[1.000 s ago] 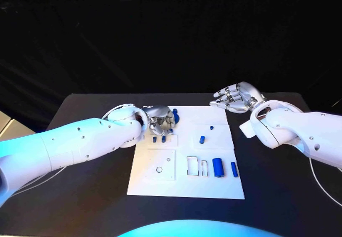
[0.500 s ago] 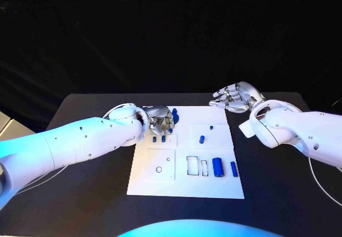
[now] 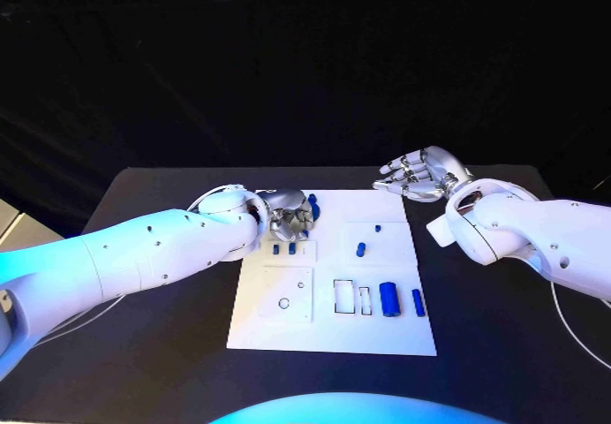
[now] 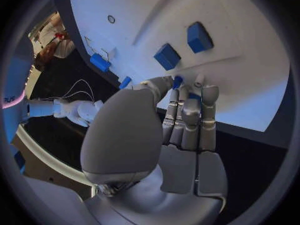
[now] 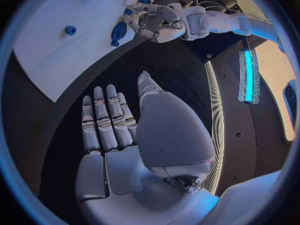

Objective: Assemble the parts on the task board

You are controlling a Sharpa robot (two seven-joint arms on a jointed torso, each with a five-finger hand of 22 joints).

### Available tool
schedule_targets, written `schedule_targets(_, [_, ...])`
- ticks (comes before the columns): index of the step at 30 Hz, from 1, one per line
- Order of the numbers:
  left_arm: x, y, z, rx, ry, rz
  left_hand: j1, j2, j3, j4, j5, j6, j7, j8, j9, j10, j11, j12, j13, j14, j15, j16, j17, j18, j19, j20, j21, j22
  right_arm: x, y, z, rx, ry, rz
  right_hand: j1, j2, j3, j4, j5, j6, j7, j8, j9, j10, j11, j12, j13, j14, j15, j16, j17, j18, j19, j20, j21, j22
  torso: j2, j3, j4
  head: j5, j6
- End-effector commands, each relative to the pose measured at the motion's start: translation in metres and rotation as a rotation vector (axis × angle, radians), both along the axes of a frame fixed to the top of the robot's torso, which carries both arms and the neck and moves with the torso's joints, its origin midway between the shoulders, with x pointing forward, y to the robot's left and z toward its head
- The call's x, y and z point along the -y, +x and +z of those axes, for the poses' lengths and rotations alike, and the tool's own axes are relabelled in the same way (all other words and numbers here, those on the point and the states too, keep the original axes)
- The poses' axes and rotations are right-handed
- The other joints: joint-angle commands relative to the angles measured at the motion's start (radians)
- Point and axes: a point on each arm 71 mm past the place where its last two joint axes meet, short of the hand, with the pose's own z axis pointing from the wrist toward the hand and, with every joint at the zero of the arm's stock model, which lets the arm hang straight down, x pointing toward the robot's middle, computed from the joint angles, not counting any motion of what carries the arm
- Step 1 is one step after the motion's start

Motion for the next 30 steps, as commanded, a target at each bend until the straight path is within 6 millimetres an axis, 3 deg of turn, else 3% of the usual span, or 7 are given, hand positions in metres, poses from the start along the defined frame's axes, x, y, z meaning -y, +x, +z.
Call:
schedule_targets(1, [0.0031, -0.0008, -0.0023, -0.021, 0.008, -0.008, -0.008, 0.001, 0.006, -0.001, -0.006, 0.004, 0.002, -0.006, 0.000, 0.006, 0.001, -0.004, -0.001, 0.011, -0.002, 0.007, 0.006, -0.020, 0.010, -0.001, 0.010, 0.007, -0.0022, -0.0006, 0.0004, 0.007, 0.001, 0.020, 0.007, 0.004, 0.000, -0.005, 0.000, 0.006, 0.018, -0.001, -0.001, 0.002, -0.003, 0.004, -0.001, 0.002, -0.004, 0.004, -0.001, 0.009, 0.005, 0.001, 0.006, 0.001, 0.000, -0.0005, -0.0011, 0.000, -0.001])
schedule_targets(30, [0.0012, 0.0035, -0.0074, -0.049, 0.057, 0.004, -0.008, 0.027, 0.036, -0.051, -0.008, 0.045, -0.001, -0.006, 0.012, 0.044, -0.010, -0.005, 0.002, 0.067, -0.011, 0.051, 0.075, -0.035, 0.073, -0.008, 0.093, 0.099, -0.0040, -0.0024, 0.0007, 0.009, 0.004, 0.027, 0.007, 0.005, 0.000, -0.004, 0.000, 0.008, 0.019, 0.000, -0.001, 0.004, -0.003, 0.006, -0.001, 0.003, -0.004, 0.004, -0.003, 0.009, 0.004, 0.001, 0.006, 0.001, 0.000, -0.0004, 0.0005, -0.002, -0.005])
